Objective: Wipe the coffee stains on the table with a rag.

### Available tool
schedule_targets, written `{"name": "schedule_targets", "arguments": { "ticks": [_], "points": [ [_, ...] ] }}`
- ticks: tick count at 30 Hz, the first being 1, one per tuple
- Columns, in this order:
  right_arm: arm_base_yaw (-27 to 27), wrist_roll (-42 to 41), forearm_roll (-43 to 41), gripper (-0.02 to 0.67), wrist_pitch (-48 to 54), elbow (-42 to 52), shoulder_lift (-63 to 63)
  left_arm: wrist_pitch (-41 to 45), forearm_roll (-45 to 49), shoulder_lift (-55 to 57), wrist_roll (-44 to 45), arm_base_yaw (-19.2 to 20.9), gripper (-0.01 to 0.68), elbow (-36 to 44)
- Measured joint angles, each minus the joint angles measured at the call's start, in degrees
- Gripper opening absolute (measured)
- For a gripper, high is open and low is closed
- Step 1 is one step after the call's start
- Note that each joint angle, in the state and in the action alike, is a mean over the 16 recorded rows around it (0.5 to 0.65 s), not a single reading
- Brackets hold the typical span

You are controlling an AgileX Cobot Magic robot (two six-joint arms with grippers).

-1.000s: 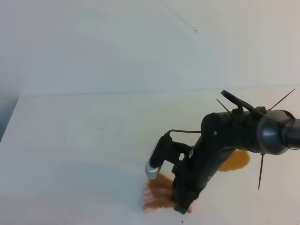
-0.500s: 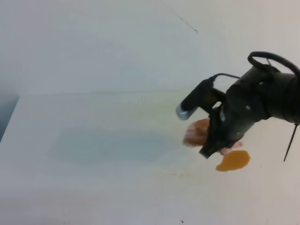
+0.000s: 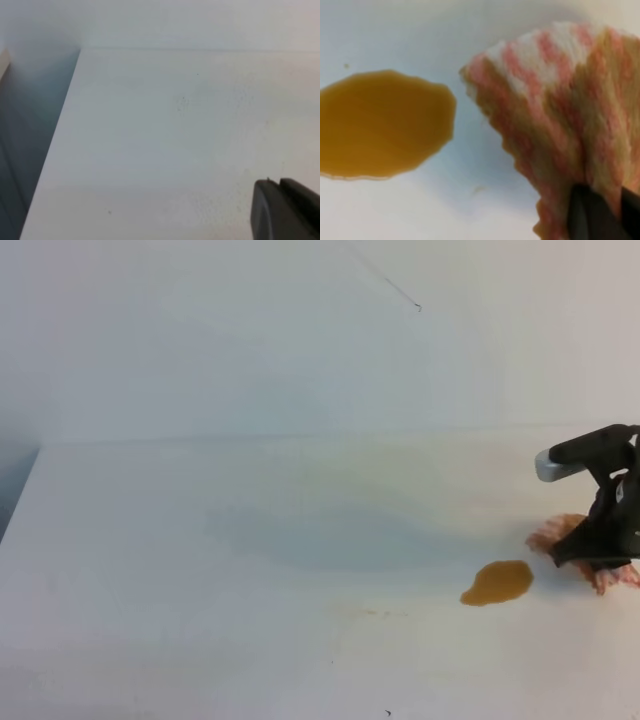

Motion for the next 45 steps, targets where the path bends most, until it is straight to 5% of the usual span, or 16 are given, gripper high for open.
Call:
{"name": "schedule_targets", "arguments": {
  "ticks": [21,45],
  "points": [
    [0.32,1.76,-0.62,0.039,-0.74,-0.15,4.61,0.06,0.0,0.09,0.0,0.0,-0.001,-0.16],
    [18.66,8.07,1.01,0.039,-3.52,-3.65,5.56,0.0,0.0,0.0,0.0,0.0,-0.001,0.0]
  ]
}}
